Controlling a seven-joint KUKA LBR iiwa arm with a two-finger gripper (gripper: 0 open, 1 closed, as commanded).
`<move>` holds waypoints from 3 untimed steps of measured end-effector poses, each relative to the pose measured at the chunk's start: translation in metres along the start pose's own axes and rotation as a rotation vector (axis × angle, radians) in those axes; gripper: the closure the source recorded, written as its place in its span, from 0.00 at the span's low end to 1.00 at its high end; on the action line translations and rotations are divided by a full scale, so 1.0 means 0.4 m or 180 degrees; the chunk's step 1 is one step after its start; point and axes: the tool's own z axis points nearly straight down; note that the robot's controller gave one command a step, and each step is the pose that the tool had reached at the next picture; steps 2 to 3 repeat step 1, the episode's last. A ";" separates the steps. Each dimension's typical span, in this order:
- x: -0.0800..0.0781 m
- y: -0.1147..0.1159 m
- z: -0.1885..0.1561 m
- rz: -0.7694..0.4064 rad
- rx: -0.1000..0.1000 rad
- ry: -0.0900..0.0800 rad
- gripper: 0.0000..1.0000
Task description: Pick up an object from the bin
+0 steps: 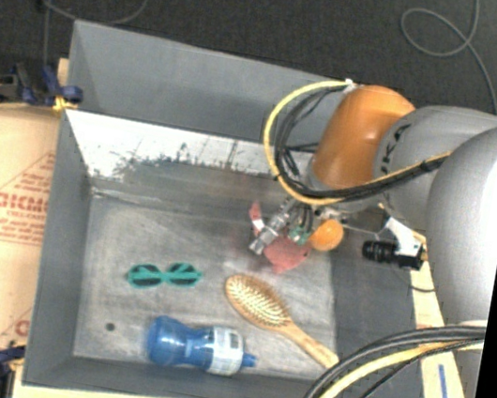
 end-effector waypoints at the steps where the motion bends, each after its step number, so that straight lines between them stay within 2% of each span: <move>1: 0.001 -0.005 -0.321 0.0012 -0.0002 -0.0001 1.00; 3: 0.001 -0.005 -0.321 0.0012 -0.0002 -0.0001 1.00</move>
Offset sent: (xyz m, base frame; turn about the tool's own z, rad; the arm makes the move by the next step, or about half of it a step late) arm 0.0000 0.0000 0.0000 0.0000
